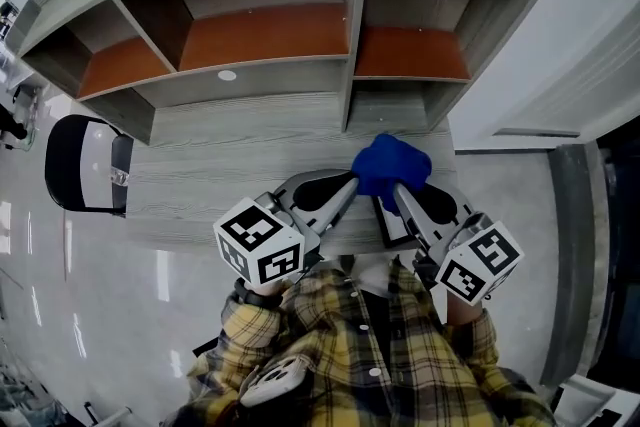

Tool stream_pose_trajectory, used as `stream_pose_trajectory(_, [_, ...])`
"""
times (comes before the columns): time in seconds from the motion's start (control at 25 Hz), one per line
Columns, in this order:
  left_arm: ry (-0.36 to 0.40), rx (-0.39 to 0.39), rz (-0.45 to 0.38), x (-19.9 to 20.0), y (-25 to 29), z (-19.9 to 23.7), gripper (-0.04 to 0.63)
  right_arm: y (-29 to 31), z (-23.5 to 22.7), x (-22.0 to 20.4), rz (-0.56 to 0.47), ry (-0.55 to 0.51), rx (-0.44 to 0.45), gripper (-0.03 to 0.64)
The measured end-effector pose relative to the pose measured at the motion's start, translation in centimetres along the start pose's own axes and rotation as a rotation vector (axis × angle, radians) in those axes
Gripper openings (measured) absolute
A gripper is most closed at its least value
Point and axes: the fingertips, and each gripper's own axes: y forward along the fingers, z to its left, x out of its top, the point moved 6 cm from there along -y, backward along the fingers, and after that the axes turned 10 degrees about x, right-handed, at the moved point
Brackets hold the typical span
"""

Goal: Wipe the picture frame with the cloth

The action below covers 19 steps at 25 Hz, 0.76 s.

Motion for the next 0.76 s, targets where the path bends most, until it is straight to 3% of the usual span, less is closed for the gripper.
stream_pose_trajectory(0.56, [-0.009, 0.02, -0.009, 0.1, -0.7, 1.7, 0.005, 0.8, 0.4, -0.8, -0.004, 0.024, -0.008, 0.048])
stream_pose_trajectory(0.76, [0.051, -0.01, -0.008, 1.2, 0.0, 2.7, 0.005, 0.9, 0.0, -0.3, -0.017, 0.012, -0.013, 0.048])
